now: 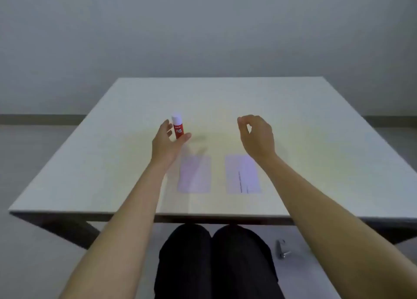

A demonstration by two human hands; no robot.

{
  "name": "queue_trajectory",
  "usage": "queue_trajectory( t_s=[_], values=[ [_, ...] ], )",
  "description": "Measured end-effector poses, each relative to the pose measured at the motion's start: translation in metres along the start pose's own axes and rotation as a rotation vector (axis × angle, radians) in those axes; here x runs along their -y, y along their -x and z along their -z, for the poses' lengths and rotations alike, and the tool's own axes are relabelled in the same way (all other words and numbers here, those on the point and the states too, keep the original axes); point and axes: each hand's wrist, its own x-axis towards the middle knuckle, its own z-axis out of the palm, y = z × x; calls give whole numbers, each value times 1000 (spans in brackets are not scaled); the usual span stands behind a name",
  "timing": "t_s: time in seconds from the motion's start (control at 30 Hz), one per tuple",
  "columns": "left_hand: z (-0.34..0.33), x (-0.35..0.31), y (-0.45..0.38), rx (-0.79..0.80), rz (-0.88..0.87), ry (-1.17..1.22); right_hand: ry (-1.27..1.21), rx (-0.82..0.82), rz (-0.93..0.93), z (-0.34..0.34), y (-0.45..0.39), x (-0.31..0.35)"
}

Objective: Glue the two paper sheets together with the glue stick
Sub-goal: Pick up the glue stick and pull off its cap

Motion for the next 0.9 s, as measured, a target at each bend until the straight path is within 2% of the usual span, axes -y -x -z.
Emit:
queue_trajectory(
  t_s=[0.07, 0.27, 0.33, 0.4, 0.47, 0.57, 0.67, 0.77, 0.9],
  values=[
    [-3, -5, 0, -26, -16, -17, -52, -20, -47, 0, 8, 4],
    [-10, -3, -3, -189, -49, -10, -153, -66, 13, -16, 24, 7],
    [-8, -6, 3, -153, -132, -20, -191, -49, 9, -17, 27, 14],
    [-4, -10, 11, -69, -286, -79, -297, -21, -52, -16, 25, 25],
    [0, -16, 20, 23, -439, -205, -400, 49, -206, -13, 21, 43],
    [1, -23, 30, 68, -604, -349, -374, 236, -375, -13, 20, 60],
    [5, -28, 41, 64, -695, -434, -333, 295, -280, -13, 27, 60],
    [8, -29, 46, 48, -717, -484, -466, 410, -168, -6, 33, 51],
    [4, -32, 53, 66, -710, -472, -437, 483, -216, 1, 37, 47]
  ],
)
